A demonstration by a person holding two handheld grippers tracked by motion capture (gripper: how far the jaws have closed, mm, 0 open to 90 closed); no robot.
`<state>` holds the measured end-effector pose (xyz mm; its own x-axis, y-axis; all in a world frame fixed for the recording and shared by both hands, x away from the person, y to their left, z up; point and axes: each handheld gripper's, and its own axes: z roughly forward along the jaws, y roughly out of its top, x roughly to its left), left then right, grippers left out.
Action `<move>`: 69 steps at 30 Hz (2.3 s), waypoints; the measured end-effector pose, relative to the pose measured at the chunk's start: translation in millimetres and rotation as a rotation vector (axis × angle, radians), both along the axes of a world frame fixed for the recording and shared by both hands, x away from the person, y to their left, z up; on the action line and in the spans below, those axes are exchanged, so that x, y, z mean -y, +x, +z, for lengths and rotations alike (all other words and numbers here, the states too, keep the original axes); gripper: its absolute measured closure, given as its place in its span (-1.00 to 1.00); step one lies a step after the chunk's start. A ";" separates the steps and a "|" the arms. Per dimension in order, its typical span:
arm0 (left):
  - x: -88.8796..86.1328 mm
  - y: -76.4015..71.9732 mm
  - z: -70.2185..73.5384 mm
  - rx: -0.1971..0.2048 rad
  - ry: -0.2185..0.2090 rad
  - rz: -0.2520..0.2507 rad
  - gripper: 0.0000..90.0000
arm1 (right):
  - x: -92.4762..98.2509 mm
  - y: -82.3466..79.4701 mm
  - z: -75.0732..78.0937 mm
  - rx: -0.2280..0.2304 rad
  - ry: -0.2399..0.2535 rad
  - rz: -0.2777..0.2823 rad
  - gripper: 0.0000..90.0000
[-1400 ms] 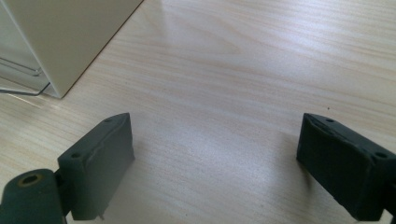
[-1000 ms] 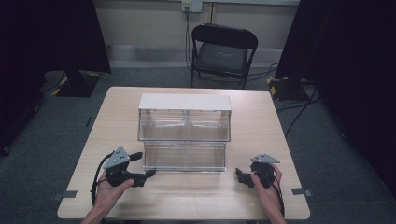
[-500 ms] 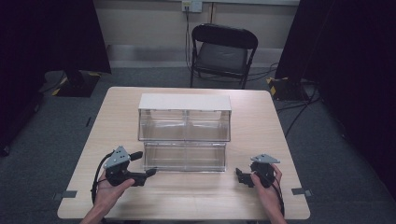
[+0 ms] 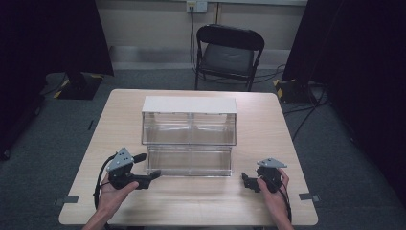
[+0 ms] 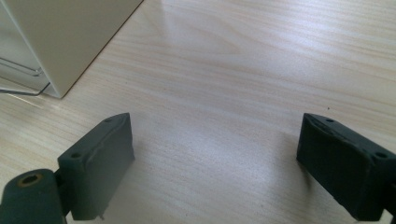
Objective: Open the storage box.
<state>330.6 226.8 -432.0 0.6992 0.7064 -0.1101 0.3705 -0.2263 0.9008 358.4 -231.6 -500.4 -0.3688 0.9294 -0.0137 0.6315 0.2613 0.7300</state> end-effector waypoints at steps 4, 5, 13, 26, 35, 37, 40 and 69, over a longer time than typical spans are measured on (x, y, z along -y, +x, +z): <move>0.3 0.6 0.5 -0.003 0.008 -0.004 -0.66 | 0.0 0.0 0.0 0.000 0.000 0.000 -0.78; -0.1 1.0 0.5 -0.003 0.009 -0.008 -0.66 | 0.0 0.0 0.0 0.000 0.000 0.000 -0.78; 0.5 2.0 2.8 -0.007 -0.003 -0.012 -0.66 | 0.0 0.0 0.0 0.000 0.000 0.000 -0.78; 3.4 5.4 8.5 -0.006 -0.011 0.004 -0.66 | 0.0 0.0 0.0 0.000 0.000 0.000 -0.78; 2.4 6.1 11.9 0.006 -0.017 0.009 -0.66 | 0.0 0.0 0.0 0.000 0.000 0.000 -0.78; 2.1 6.5 13.6 0.000 -0.029 0.015 -0.66 | 0.0 0.0 0.0 0.000 0.000 0.000 -0.78; 1.1 8.0 17.1 0.009 -0.039 0.020 -0.66 | 0.0 0.0 0.0 0.000 0.000 0.000 -0.78; 0.7 13.3 28.4 0.017 -0.039 0.022 -0.66 | 0.0 0.0 0.0 0.000 0.000 0.000 -0.78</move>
<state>343.9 226.0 -403.6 0.6859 0.7167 -0.1261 0.3594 -0.1830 0.9151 358.4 -231.6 -500.4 -0.3688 0.9294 -0.0139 0.6313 0.2614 0.7301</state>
